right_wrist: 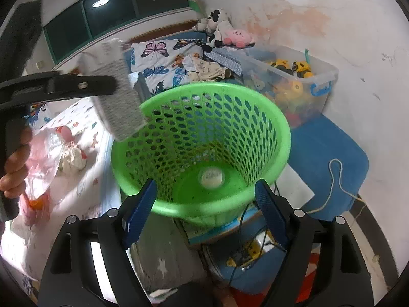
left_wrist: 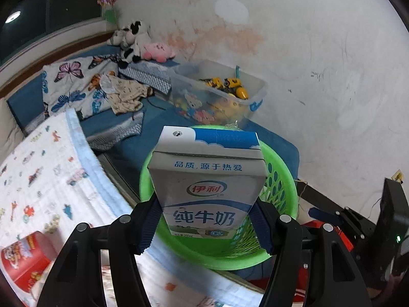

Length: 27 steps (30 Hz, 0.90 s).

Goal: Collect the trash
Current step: 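Carry the milk carton with left tool while right tool drops the tub into the green basket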

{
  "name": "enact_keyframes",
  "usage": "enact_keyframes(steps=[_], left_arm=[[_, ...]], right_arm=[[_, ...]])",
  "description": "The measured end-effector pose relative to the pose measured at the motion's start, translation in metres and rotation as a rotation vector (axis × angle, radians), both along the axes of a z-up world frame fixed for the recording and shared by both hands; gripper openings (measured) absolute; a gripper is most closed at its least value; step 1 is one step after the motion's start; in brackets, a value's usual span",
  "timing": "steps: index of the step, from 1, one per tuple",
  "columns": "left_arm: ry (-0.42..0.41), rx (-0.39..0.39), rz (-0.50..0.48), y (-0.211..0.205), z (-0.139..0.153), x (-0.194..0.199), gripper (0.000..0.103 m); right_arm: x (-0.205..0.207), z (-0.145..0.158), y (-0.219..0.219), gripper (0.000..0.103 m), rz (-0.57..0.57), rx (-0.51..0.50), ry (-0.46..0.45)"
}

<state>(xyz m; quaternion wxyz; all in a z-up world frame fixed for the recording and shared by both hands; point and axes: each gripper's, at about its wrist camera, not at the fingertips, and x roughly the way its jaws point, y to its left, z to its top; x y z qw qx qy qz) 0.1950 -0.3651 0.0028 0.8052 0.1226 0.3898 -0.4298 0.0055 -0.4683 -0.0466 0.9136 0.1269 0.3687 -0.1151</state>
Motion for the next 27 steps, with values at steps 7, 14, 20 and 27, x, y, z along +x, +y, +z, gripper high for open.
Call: enact_keyframes(steps=[7,14,20,27], left_arm=[[0.034,-0.012,-0.005,-0.003,-0.008,-0.011,0.076],[-0.052,-0.012,0.04,0.038,0.007,-0.031,0.076],[-0.103,-0.008,0.114,0.084,0.021,-0.033,0.076],[-0.157,0.01,0.227,0.144,0.029,-0.021,0.076]], right_arm=[[-0.016,-0.003,0.002,0.079,-0.014,0.012,0.005],[-0.02,0.001,0.012,0.082,0.004,0.019,-0.009],[-0.015,0.005,0.027,0.082,0.043,0.017,-0.017],[-0.01,0.013,0.045,0.083,0.083,0.016,-0.036]])
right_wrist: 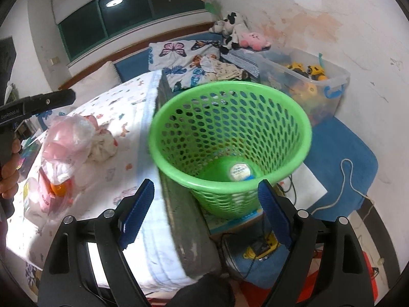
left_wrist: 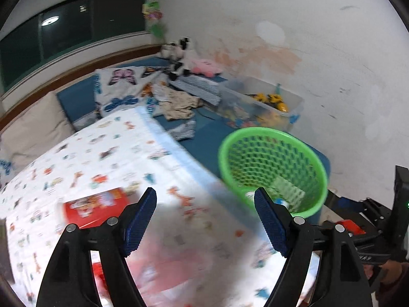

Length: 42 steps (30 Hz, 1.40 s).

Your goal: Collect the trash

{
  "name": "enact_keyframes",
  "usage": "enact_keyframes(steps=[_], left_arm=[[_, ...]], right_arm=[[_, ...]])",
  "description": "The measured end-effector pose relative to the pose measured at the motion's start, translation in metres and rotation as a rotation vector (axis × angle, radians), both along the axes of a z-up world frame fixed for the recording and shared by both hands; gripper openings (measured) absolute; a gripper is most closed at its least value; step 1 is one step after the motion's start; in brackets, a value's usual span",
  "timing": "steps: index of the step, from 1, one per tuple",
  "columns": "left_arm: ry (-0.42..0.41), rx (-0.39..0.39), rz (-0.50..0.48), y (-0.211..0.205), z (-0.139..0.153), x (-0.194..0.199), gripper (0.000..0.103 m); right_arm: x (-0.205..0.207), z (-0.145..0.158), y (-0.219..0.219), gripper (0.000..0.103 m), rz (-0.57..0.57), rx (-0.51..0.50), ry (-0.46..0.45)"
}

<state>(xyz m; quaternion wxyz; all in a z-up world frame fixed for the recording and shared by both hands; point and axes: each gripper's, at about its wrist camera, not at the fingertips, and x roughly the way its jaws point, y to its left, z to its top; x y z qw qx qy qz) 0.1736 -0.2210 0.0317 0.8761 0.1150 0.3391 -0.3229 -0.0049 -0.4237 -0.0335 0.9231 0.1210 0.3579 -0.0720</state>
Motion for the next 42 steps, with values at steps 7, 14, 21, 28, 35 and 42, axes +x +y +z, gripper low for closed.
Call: enact_keyframes(steps=[7,14,21,28,35,42], left_arm=[[0.093,0.031,0.052,0.045,-0.019,0.027,0.076],[0.182,0.034,0.044,0.045,-0.042,0.038,0.062],[0.185,0.012,-0.004,0.045,-0.045,0.032,0.006],[0.151,-0.031,-0.009,0.056,-0.03,0.02,0.001],[0.077,-0.092,0.002,0.077,0.006,0.011,0.001],[0.02,-0.151,0.053,0.103,0.039,0.016,0.001]], right_arm=[[0.011,-0.001,0.02,0.084,0.05,-0.003,0.004],[0.018,0.0,0.041,0.084,0.095,-0.023,0.004],[0.022,-0.004,0.046,0.083,0.107,-0.007,0.017],[0.033,-0.004,0.057,0.083,0.149,0.017,0.018],[0.054,-0.005,0.072,0.083,0.211,0.056,0.021],[0.088,-0.005,0.096,0.083,0.279,0.103,0.021]])
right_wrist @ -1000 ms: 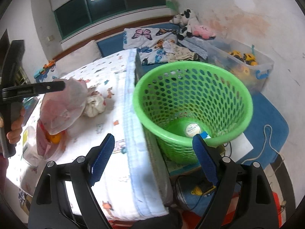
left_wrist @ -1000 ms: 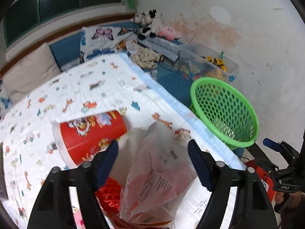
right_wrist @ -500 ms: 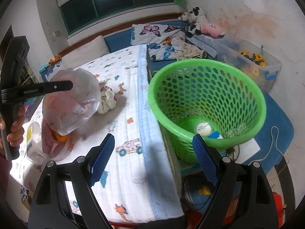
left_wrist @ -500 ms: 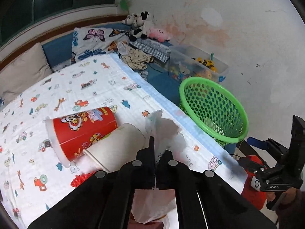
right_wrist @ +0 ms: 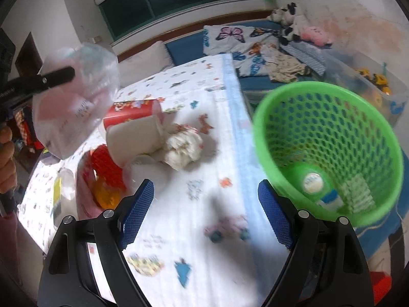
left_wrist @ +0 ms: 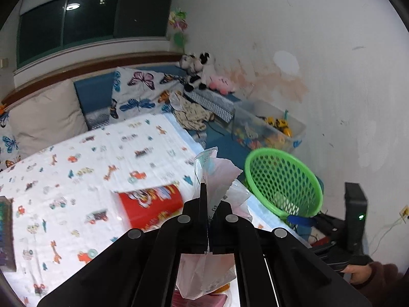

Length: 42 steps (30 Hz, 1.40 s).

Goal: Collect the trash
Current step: 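Grasp the crumpled white paper with the right tool, then drop the crumpled paper into the basket with right tool while left tool drops the plastic bag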

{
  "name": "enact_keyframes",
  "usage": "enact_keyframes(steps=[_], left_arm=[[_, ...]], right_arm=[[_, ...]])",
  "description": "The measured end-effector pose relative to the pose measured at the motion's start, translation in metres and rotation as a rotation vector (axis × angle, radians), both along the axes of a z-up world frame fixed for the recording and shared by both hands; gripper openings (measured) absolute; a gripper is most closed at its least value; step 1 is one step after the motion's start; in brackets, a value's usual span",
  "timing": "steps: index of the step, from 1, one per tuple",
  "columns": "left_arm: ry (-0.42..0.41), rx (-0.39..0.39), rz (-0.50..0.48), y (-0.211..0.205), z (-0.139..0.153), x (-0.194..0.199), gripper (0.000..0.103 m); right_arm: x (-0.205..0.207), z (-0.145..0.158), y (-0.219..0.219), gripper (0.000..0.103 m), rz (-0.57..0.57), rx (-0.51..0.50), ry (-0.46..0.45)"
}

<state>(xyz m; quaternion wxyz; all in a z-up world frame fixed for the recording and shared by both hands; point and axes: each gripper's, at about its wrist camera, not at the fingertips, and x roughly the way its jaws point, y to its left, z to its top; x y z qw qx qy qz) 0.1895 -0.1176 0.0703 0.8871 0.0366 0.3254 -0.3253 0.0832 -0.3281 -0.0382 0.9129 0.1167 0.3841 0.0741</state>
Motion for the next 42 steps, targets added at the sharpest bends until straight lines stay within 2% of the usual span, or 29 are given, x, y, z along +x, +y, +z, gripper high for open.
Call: enact_keyframes(steps=[7,13,19,25,34,42], left_arm=[[-0.005,-0.028,0.027,0.014,0.009,0.006,0.001],[-0.002,-0.029,0.036,0.018,0.009,0.009,0.001],[0.006,-0.026,0.033,0.018,0.007,0.013,0.001],[0.015,-0.018,0.026,0.013,0.003,0.016,0.001],[0.022,-0.012,-0.005,-0.005,0.002,0.016,0.001],[0.024,-0.009,-0.07,-0.041,0.0,0.013,0.001]], right_arm=[[0.041,-0.009,0.013,0.078,0.01,0.038,0.028],[0.068,-0.021,0.019,0.075,0.009,0.027,0.061],[0.081,-0.031,0.019,0.065,0.005,0.039,0.088],[0.078,-0.027,0.021,0.044,0.019,0.044,0.061],[0.055,-0.009,-0.003,0.042,-0.024,0.037,0.015],[0.03,0.009,-0.055,0.043,-0.135,-0.009,-0.012]])
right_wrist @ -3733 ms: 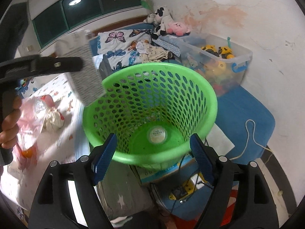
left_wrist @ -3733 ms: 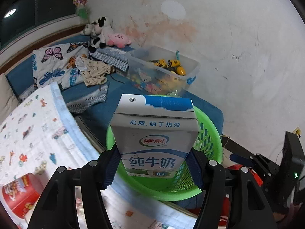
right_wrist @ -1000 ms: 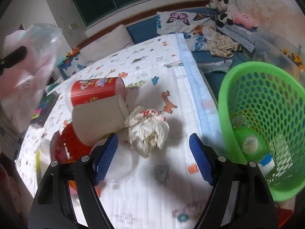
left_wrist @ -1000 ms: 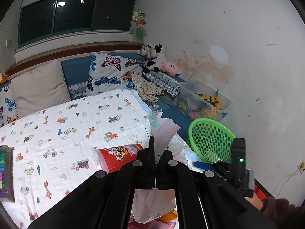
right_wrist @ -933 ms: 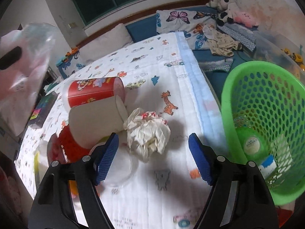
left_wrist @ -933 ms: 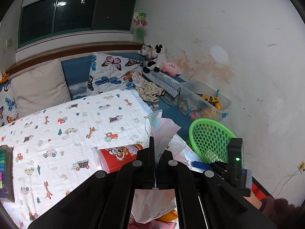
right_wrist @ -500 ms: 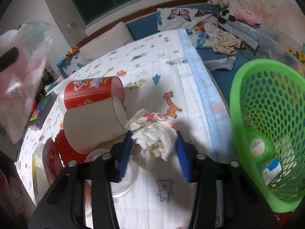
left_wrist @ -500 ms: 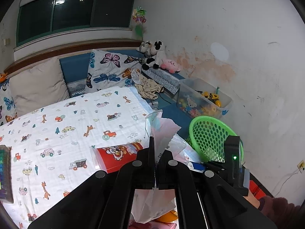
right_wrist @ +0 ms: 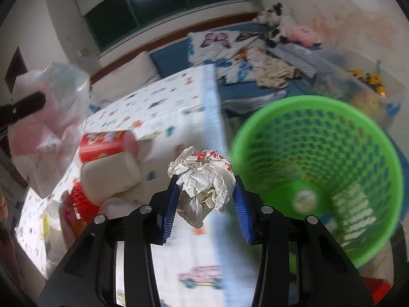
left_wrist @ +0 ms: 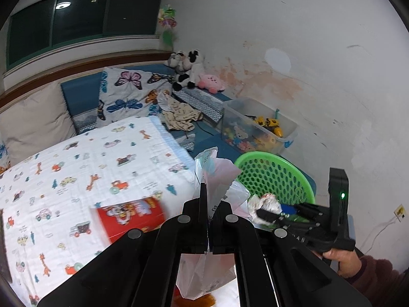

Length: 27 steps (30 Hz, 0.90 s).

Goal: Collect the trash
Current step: 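Drop the crumpled paper into the basket with right tool while left tool drops the plastic bag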

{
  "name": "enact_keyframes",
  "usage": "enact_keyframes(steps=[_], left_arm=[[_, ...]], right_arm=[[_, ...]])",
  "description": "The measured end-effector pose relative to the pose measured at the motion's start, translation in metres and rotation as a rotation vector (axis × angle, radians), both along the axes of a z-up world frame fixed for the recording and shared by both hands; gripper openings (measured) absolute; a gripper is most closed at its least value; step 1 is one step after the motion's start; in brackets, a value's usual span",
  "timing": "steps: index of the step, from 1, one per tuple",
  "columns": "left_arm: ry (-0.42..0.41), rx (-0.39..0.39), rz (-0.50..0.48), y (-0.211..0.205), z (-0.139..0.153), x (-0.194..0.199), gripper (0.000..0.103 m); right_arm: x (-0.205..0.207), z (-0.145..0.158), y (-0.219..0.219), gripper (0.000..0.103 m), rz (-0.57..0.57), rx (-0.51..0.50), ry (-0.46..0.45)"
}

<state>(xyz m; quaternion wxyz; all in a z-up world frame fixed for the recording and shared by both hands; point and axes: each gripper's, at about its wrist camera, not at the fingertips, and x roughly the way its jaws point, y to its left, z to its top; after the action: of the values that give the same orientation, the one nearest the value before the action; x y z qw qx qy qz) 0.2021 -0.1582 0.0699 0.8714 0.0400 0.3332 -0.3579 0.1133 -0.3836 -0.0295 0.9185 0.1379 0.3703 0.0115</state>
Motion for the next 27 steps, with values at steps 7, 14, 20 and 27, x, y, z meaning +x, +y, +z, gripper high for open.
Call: enact_keyframes(steps=[7,14,20,27], left_arm=[[0.009,-0.004,-0.045,-0.033,-0.001,-0.002,0.001],[0.012,0.012,-0.09,-0.065,-0.004,-0.003,0.001],[0.018,0.03,-0.121,-0.094,-0.007,-0.001,0.001],[0.037,0.062,-0.154,-0.13,-0.017,0.0,0.001]], right_arm=[[-0.014,0.001,-0.054,0.044,-0.123,-0.075,0.026],[-0.023,-0.008,-0.097,0.053,-0.218,-0.095,0.057],[-0.034,-0.012,-0.112,0.066,-0.255,-0.087,0.054],[-0.05,0.0,-0.111,0.072,-0.26,-0.107,0.016]])
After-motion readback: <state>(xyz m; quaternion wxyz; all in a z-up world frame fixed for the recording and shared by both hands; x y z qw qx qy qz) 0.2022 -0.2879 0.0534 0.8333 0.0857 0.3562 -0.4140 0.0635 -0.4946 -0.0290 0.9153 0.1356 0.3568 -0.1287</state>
